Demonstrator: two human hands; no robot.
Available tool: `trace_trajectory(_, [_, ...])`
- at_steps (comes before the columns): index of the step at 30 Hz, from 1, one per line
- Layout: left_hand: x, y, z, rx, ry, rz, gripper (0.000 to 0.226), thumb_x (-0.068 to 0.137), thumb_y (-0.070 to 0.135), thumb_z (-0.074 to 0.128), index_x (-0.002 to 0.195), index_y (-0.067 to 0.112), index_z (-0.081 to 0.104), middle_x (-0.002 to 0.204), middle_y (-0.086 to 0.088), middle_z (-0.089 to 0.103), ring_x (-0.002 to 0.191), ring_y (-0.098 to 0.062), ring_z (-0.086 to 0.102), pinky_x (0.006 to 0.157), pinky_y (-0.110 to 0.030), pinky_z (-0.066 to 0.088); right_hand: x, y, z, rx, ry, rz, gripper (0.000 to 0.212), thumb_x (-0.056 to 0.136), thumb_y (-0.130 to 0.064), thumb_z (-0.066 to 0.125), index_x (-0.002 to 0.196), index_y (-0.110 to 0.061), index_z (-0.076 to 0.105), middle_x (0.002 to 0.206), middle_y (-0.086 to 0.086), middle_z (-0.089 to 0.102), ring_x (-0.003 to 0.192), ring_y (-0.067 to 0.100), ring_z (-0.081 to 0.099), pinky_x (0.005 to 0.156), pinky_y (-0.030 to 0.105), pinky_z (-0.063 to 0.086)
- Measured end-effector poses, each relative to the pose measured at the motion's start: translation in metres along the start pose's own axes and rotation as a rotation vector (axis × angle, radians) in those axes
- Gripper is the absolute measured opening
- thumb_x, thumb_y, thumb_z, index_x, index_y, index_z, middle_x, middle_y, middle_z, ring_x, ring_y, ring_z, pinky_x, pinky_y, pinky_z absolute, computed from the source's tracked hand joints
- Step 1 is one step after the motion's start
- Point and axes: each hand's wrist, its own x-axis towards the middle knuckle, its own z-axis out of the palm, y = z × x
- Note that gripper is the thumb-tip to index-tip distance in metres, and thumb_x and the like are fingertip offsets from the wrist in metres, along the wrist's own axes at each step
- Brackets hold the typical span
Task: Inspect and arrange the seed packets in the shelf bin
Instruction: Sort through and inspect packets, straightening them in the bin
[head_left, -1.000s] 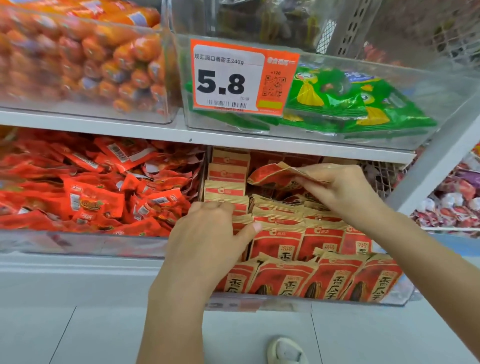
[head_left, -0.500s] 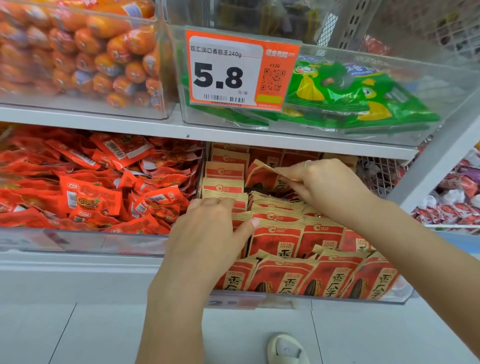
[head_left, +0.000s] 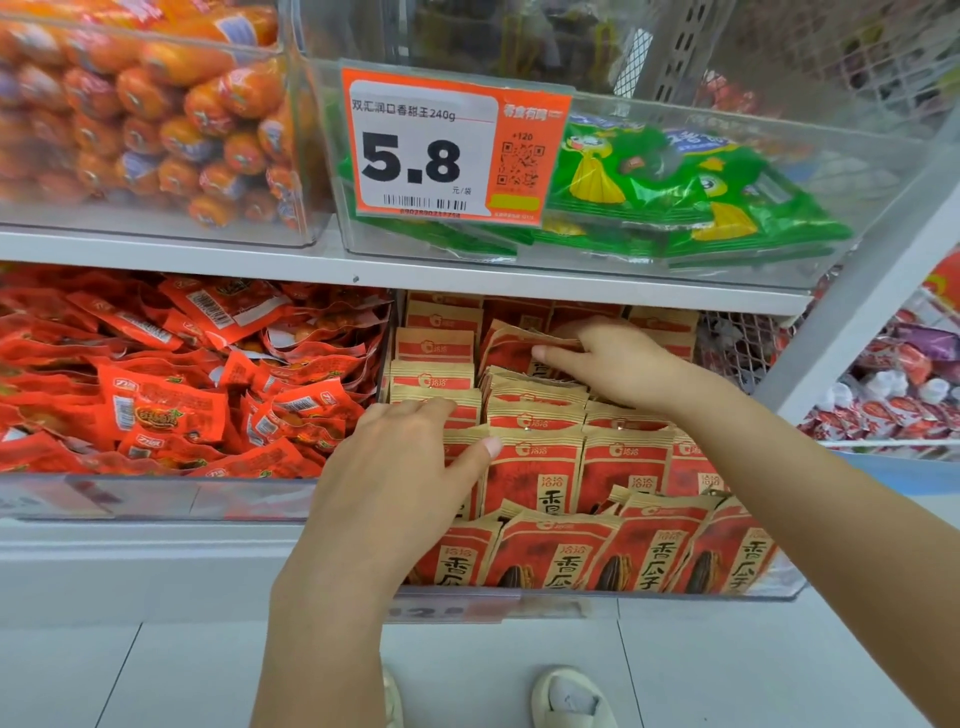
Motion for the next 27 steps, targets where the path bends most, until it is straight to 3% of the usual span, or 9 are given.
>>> trace_trajectory(1, [0.0, 0.0, 0.0, -0.006, 0.001, 0.0, 0.066, 0.093, 0.064, 0.037, 0.148, 0.029, 0.037, 0.148, 0.007, 0.045, 0.14, -0.015, 0.031, 0.105, -0.036, 0.039, 0.001, 0.002, 0.0, 0.085, -0.022, 0.039, 0.038, 0.098, -0.051, 0.047, 0.079, -0.019, 0.054, 0.068, -0.001, 0.052, 0.061, 0.012, 0.047, 0.052, 0.029, 0.032])
trace_trajectory(4, [0.0, -0.001, -0.001, -0.025, 0.002, -0.004, 0.065, 0.092, 0.065, 0.038, 0.148, 0.03, 0.038, 0.147, 0.007, 0.047, 0.139, -0.015, 0.032, 0.104, -0.036, 0.039, 0.005, 0.008, 0.001, 0.197, 0.021, 0.122, 0.045, 0.093, -0.054, 0.055, 0.115, -0.015, 0.06, 0.101, 0.001, 0.062, 0.094, 0.023, 0.059, 0.066, 0.027, 0.038])
trace_trajectory(7, [0.001, 0.0, 0.0, -0.019, 0.011, -0.004, 0.065, 0.093, 0.065, 0.037, 0.147, 0.03, 0.038, 0.146, 0.007, 0.047, 0.139, -0.014, 0.033, 0.102, -0.035, 0.04, 0.008, 0.008, 0.003, 0.207, 0.085, 0.198, 0.04, 0.091, -0.051, 0.061, 0.087, -0.011, 0.059, 0.079, 0.003, 0.057, 0.085, 0.025, 0.054, 0.06, 0.029, 0.035])
trace_trajectory(10, [0.001, 0.0, 0.0, -0.014, 0.008, -0.005, 0.065, 0.093, 0.065, 0.037, 0.148, 0.03, 0.037, 0.146, 0.008, 0.047, 0.139, -0.014, 0.032, 0.102, -0.035, 0.04, 0.008, 0.011, 0.006, 0.424, 0.194, 0.137, 0.028, 0.087, -0.039, 0.07, 0.101, -0.016, 0.064, 0.099, 0.005, 0.066, 0.092, 0.021, 0.059, 0.074, 0.027, 0.042])
trace_trajectory(13, [0.001, 0.0, 0.0, -0.014, 0.003, -0.006, 0.064, 0.093, 0.064, 0.037, 0.148, 0.031, 0.037, 0.146, 0.008, 0.047, 0.138, -0.014, 0.032, 0.102, -0.036, 0.04, 0.004, 0.015, 0.008, 0.563, 0.201, 0.05, 0.013, 0.087, -0.031, 0.072, 0.088, -0.021, 0.064, 0.102, 0.003, 0.069, 0.095, 0.022, 0.063, 0.081, 0.028, 0.047])
trace_trajectory(16, [0.001, 0.0, -0.001, -0.013, 0.001, -0.006, 0.064, 0.093, 0.064, 0.037, 0.147, 0.031, 0.037, 0.145, 0.007, 0.048, 0.137, -0.015, 0.033, 0.101, -0.036, 0.041, 0.004, 0.014, 0.01, 0.404, 0.077, -0.001, 0.015, 0.089, -0.036, 0.069, 0.099, -0.027, 0.062, 0.118, 0.004, 0.065, 0.093, 0.023, 0.063, 0.081, 0.031, 0.048])
trace_trajectory(20, [0.0, 0.001, -0.001, -0.013, -0.002, -0.007, 0.063, 0.093, 0.064, 0.037, 0.147, 0.03, 0.037, 0.145, 0.007, 0.048, 0.137, -0.014, 0.034, 0.101, -0.036, 0.041, 0.01, 0.008, 0.005, 0.298, -0.09, 0.02, 0.055, 0.089, -0.043, 0.067, 0.138, -0.029, 0.048, 0.145, -0.001, 0.047, 0.127, 0.019, 0.047, 0.092, 0.025, 0.038])
trace_trajectory(24, [0.001, 0.002, -0.002, -0.004, -0.008, -0.007, 0.063, 0.093, 0.063, 0.037, 0.147, 0.03, 0.037, 0.145, 0.007, 0.048, 0.137, -0.014, 0.034, 0.102, -0.036, 0.041, 0.021, 0.0, 0.004, 0.149, -0.211, 0.044, 0.065, 0.092, -0.052, 0.058, 0.148, -0.029, 0.036, 0.155, 0.0, 0.037, 0.139, 0.021, 0.038, 0.109, 0.029, 0.034])
trace_trajectory(27, [0.0, 0.002, -0.002, -0.014, -0.014, -0.011, 0.063, 0.093, 0.064, 0.037, 0.147, 0.03, 0.037, 0.145, 0.008, 0.048, 0.138, -0.014, 0.034, 0.102, -0.036, 0.04, 0.02, -0.002, 0.005, 0.146, -0.245, 0.037, 0.063, 0.093, -0.058, 0.051, 0.147, -0.028, 0.042, 0.156, -0.002, 0.036, 0.142, 0.019, 0.034, 0.111, 0.029, 0.029])
